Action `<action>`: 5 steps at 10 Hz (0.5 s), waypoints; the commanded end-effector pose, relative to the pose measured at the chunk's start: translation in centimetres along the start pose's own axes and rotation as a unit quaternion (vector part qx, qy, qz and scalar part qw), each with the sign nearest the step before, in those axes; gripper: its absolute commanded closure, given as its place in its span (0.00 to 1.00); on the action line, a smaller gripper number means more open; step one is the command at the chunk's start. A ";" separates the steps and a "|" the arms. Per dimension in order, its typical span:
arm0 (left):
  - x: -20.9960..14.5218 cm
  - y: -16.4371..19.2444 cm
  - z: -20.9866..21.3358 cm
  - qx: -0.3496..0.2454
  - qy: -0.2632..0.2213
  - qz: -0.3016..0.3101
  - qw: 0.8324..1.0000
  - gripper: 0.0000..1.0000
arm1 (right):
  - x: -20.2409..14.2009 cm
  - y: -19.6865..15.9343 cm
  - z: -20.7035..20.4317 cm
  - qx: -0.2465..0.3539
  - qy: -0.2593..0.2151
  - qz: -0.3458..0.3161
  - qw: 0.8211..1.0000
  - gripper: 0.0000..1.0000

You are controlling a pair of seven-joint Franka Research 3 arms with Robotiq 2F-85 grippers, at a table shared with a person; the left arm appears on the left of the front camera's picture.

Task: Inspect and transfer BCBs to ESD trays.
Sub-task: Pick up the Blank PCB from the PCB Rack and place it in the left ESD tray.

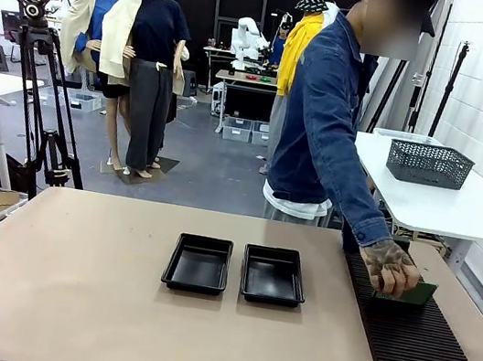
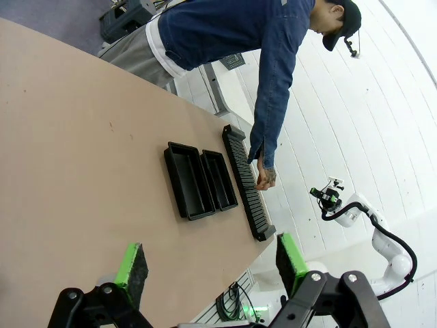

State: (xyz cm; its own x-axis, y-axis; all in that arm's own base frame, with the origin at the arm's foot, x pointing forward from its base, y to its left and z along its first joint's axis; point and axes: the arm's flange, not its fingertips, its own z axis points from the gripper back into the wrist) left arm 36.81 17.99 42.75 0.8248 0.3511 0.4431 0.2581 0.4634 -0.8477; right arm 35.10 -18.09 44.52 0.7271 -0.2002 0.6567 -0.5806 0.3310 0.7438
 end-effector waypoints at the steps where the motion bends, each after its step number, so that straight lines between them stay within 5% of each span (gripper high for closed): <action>1: 0.0 -0.1 0.1 -0.008 -0.005 0.003 1.000 0.00 | -0.2 0.0 0.1 0.004 0.005 -0.002 1.000 0.00; 5: 0.0 -0.1 0.1 -0.008 -0.005 0.003 1.000 0.00 | -0.2 0.0 0.1 0.004 0.005 -0.002 1.000 0.00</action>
State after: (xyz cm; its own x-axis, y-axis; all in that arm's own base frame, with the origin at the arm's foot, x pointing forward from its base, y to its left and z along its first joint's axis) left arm 36.81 17.99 42.75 0.8249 0.3511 0.4431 0.2582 0.4634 -0.8477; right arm 35.10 -18.09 44.52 0.7271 -0.2002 0.6566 -0.5806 0.3310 0.7439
